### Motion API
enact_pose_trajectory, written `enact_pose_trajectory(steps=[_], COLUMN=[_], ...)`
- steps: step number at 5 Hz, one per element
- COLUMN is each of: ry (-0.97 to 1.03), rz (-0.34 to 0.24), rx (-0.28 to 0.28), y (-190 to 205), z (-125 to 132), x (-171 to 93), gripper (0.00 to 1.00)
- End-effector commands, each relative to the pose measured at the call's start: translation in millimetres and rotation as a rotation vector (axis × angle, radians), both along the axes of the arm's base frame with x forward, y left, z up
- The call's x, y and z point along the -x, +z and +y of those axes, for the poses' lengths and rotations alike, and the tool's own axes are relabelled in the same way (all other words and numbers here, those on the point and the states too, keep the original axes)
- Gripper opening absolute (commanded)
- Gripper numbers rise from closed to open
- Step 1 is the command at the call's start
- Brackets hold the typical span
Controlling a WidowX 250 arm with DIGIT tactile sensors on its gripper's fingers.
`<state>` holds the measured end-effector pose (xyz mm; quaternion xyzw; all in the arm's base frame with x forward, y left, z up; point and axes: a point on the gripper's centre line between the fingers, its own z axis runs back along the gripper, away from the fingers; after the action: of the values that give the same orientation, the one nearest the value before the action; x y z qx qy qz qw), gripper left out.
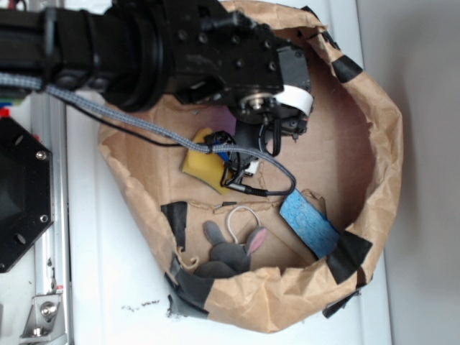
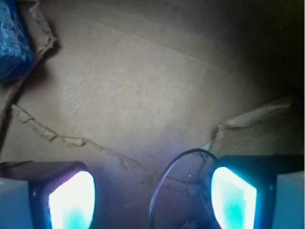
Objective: Grab the silver keys.
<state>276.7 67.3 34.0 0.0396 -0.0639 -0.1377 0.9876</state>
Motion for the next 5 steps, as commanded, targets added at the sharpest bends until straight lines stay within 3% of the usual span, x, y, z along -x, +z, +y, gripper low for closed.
enact_pose_trajectory(steps=[1,2,3,5], ry=[0.012,-0.013,-0.007,-0.016], rz=[0.009,0.038,0.031,0.019], rx=[-0.028,-0.02,-0.025,-0.033], y=[-2.0,-9.8,-9.6,-8.7], z=[4.3,2.8,1.3,2.0], x=[-3.7,-0.5,0.9,0.9], gripper=[1.0,0.54,0.0,0.0])
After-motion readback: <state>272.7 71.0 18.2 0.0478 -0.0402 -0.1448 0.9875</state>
